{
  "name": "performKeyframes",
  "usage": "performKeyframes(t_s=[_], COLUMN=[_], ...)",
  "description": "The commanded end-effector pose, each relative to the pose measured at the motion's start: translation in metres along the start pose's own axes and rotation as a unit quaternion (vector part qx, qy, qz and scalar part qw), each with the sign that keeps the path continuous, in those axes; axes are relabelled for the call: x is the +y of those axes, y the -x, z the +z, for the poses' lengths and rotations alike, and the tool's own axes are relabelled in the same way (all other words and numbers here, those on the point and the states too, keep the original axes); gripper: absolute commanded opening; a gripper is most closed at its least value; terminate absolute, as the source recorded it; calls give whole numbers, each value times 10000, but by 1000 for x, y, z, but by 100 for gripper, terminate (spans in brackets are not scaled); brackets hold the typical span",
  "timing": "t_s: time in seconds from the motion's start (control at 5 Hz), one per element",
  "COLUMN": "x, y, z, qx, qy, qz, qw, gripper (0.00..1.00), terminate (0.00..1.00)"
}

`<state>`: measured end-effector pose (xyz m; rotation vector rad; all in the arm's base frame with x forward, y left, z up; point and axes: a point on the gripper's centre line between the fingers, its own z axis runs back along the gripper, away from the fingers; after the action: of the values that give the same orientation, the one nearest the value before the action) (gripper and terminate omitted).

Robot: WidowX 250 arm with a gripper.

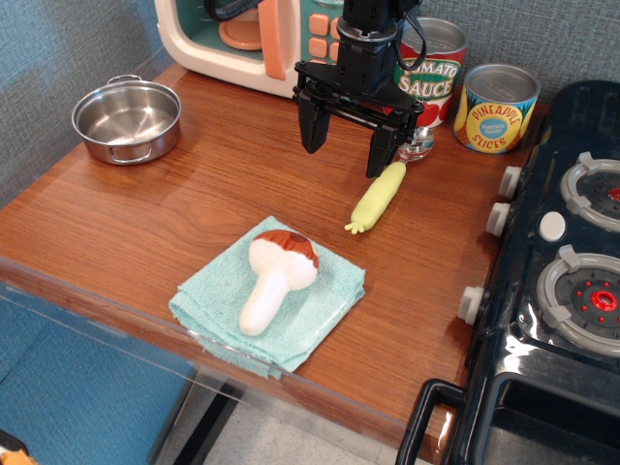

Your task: MOVE THE BLENDER INSIDE THE VESSEL

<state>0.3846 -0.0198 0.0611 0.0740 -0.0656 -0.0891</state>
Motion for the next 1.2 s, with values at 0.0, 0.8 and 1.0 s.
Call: performKeyframes(t_s=[0.0, 0.8, 1.0], x=[0, -5, -4], y=[0, 91, 100], z=[0, 32, 12], qx=[0, -134, 67], qy=[0, 523, 193], qz=[0, -391, -644], qw=[10000, 9978, 9977], gripper=[100, 100, 100], terminate=[0, 0, 0])
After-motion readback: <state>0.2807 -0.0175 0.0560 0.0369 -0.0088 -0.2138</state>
